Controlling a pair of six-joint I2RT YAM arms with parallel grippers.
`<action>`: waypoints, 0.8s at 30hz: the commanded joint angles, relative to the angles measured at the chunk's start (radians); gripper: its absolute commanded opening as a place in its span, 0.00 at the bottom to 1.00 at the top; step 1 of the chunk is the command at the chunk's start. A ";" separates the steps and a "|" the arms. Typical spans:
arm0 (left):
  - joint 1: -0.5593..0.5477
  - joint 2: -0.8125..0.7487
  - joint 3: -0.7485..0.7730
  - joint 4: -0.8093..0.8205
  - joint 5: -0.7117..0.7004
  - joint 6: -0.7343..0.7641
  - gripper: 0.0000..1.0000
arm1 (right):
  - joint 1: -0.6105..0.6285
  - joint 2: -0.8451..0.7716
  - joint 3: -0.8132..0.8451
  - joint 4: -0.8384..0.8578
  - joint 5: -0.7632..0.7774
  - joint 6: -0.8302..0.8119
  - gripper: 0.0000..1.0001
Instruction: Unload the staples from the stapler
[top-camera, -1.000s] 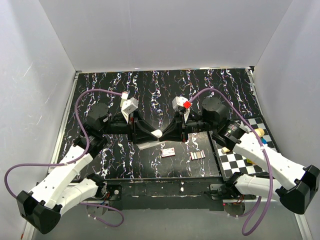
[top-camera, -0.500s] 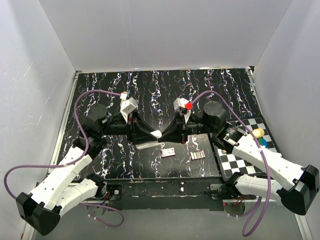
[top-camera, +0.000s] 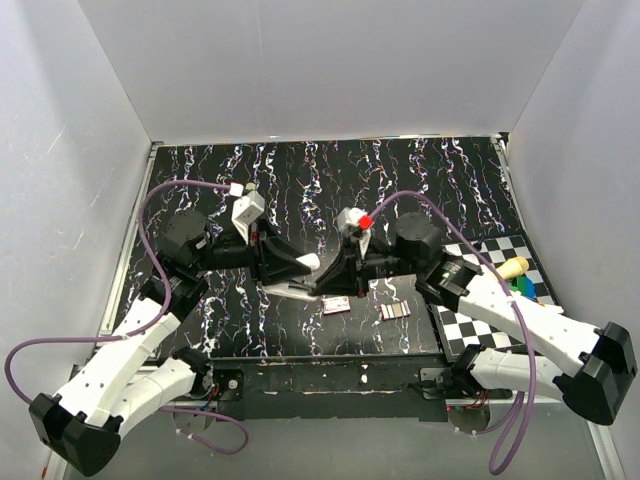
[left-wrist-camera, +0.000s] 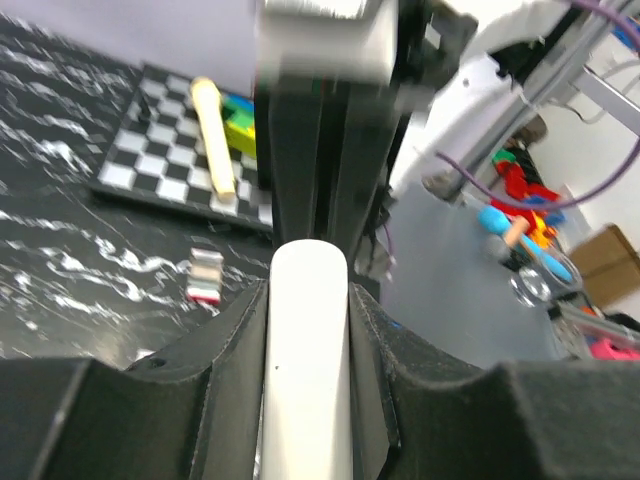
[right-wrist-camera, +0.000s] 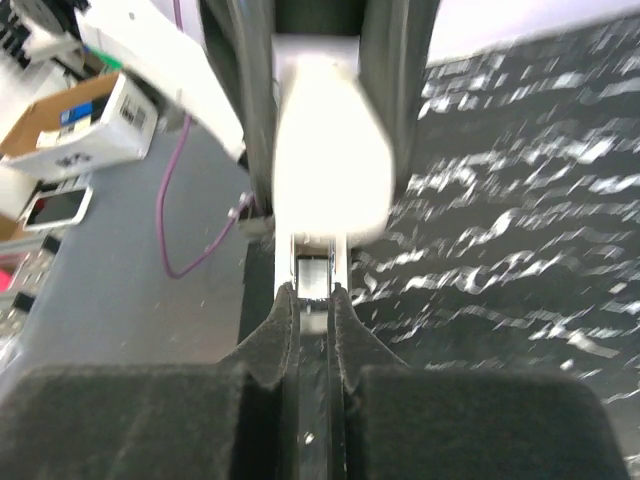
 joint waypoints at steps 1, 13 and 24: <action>0.011 -0.028 0.070 0.239 -0.163 -0.014 0.00 | 0.094 0.069 -0.077 -0.158 -0.091 0.011 0.01; 0.011 -0.037 0.063 0.227 -0.172 -0.006 0.00 | 0.115 0.072 -0.068 -0.144 -0.054 0.018 0.01; 0.012 -0.053 0.050 0.202 -0.172 0.009 0.00 | 0.115 0.045 -0.026 -0.273 0.013 -0.057 0.01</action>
